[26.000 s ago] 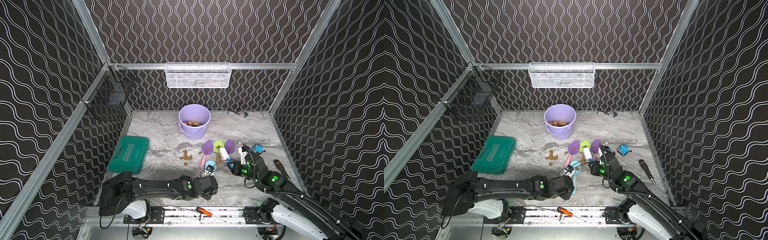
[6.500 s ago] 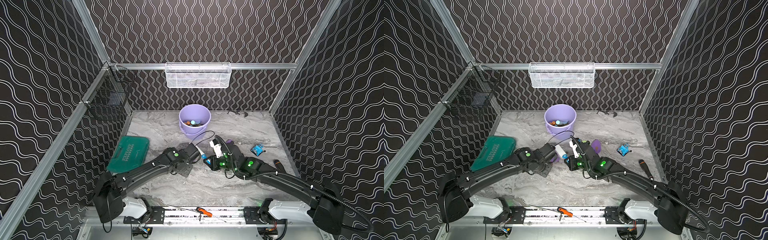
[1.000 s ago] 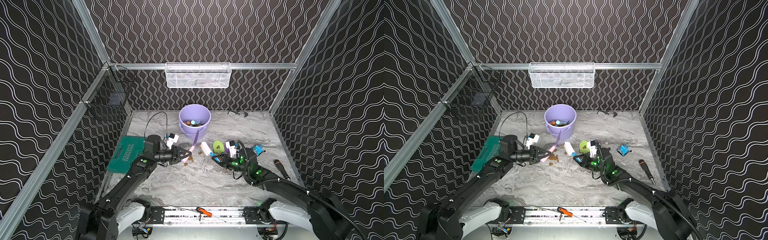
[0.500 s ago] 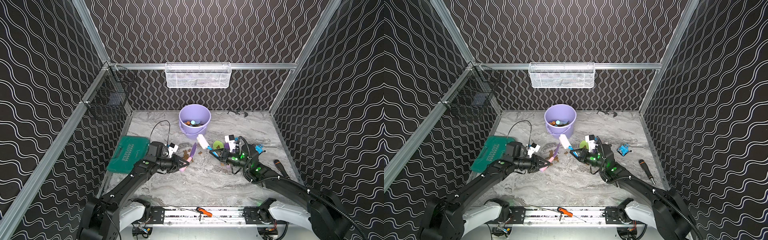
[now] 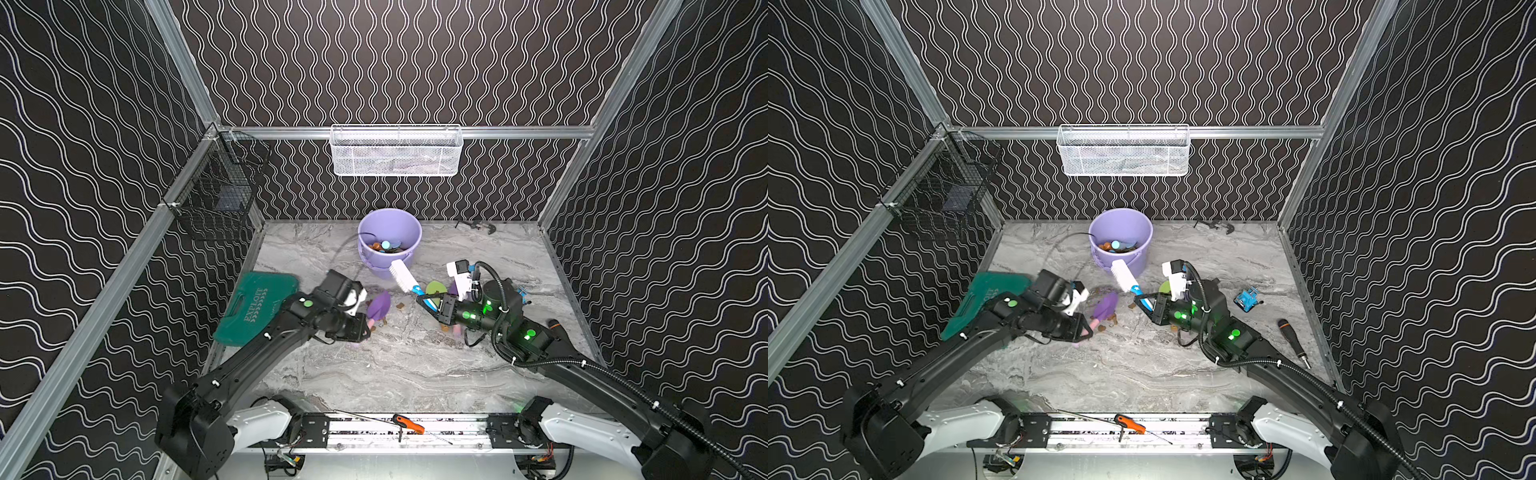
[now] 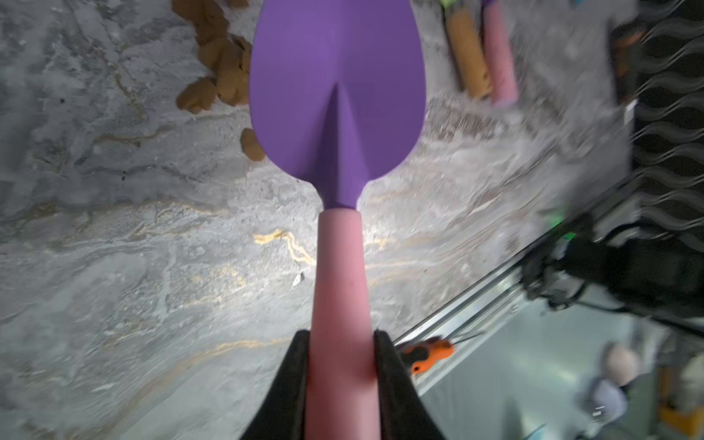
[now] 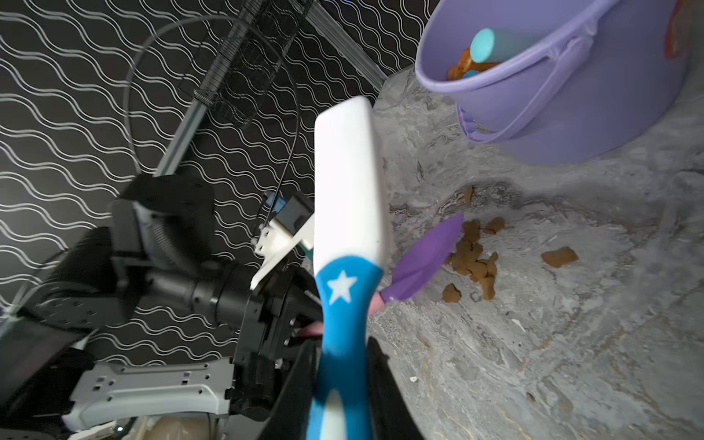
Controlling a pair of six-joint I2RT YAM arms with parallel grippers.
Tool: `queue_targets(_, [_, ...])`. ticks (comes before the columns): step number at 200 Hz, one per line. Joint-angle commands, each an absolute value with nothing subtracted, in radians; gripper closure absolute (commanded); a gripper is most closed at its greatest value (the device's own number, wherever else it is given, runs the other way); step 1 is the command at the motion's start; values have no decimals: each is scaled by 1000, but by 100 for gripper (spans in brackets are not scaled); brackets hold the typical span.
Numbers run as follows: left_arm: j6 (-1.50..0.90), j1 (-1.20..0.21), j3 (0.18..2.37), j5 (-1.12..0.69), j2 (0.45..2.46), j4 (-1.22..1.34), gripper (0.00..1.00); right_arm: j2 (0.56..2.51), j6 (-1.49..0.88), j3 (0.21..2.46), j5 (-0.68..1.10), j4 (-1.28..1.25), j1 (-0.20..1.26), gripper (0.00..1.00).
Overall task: Brush the soil off the hand trowel and place it into the bucket
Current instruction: Brush off the soil from the hand trowel.
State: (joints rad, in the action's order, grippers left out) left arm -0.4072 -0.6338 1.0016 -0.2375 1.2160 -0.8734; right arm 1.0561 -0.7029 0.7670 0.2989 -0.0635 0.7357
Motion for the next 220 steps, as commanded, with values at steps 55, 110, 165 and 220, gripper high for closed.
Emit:
queue_targets(55, [-397, -848, 1142, 143, 1312, -1042, 100, 1214, -660, 797, 287, 9, 863, 100])
queue_targets(110, [-397, -859, 1155, 156, 1326, -1033, 100, 1296, -669, 768, 251, 21, 876, 100])
queue_targets(165, [-387, -859, 1170, 164, 1317, -1055, 100, 1269, -649, 711, 201, 29, 727, 100])
queue_targets(220, [-317, -814, 1326, 253, 1372, -1092, 100, 1110, -596, 732, 127, 141, 660, 100])
